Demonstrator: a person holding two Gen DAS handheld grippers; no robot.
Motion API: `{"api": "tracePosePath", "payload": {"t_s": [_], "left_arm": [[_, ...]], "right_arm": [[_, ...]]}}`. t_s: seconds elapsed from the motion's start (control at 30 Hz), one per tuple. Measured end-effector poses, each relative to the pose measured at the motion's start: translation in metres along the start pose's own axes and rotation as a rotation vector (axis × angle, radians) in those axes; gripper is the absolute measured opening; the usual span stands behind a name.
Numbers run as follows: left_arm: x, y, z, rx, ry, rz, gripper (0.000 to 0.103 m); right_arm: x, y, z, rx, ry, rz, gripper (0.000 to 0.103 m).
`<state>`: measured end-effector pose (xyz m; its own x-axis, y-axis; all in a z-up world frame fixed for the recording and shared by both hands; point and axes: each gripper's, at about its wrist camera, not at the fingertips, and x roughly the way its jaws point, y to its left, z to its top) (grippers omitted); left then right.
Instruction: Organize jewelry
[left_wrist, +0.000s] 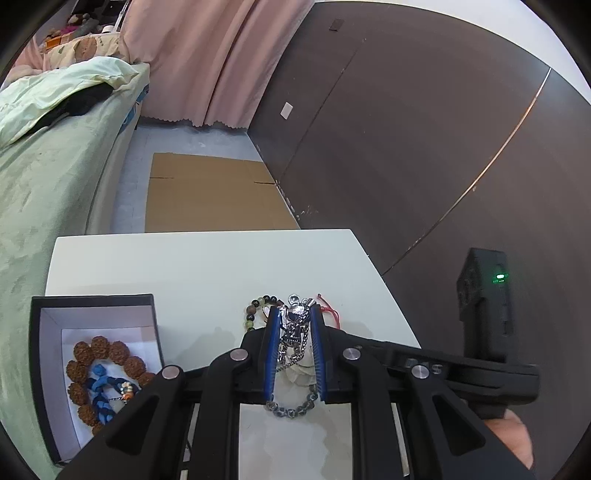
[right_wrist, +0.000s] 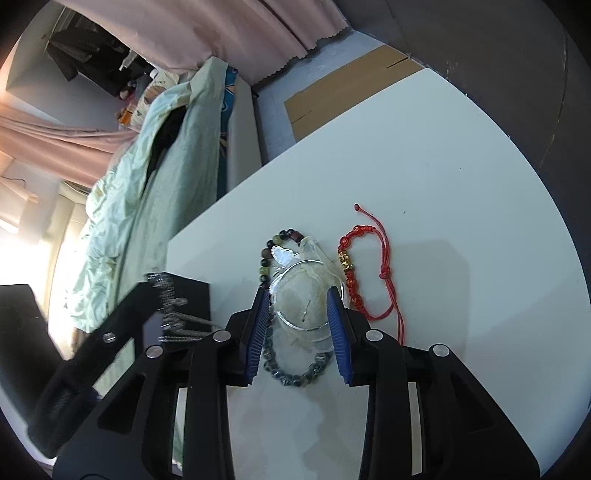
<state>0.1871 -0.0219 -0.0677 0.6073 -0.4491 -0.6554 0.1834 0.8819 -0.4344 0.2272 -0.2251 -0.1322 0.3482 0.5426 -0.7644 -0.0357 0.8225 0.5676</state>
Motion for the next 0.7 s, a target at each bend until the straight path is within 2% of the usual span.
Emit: {"api": "tracePosePath", "payload": {"t_s": [0.13, 0.2, 0.27, 0.4, 0.7], "left_arm": [[-0.008, 0.001, -0.001, -0.003, -0.010, -0.006, 0.015], [-0.011, 0.001, -0.001, -0.004, -0.014, -0.007, 0.015], [-0.014, 0.003, -0.001, -0.011, -0.017, -0.014, 0.015], [-0.023, 0.005, 0.000, -0.019, -0.032, -0.014, 0.015], [-0.055, 0.015, 0.001, -0.060, -0.091, -0.015, 0.015]], "right_arm": [[0.011, 0.003, 0.001, -0.020, 0.001, -0.034, 0.030], [0.018, 0.006, 0.000, -0.034, 0.010, -0.040, 0.023], [0.023, 0.009, 0.000, -0.046, 0.014, -0.061, 0.005], [0.019, 0.011, 0.000, -0.050, -0.009, -0.071, 0.005], [-0.026, 0.028, -0.002, -0.073, -0.105, 0.038, 0.005]]}}
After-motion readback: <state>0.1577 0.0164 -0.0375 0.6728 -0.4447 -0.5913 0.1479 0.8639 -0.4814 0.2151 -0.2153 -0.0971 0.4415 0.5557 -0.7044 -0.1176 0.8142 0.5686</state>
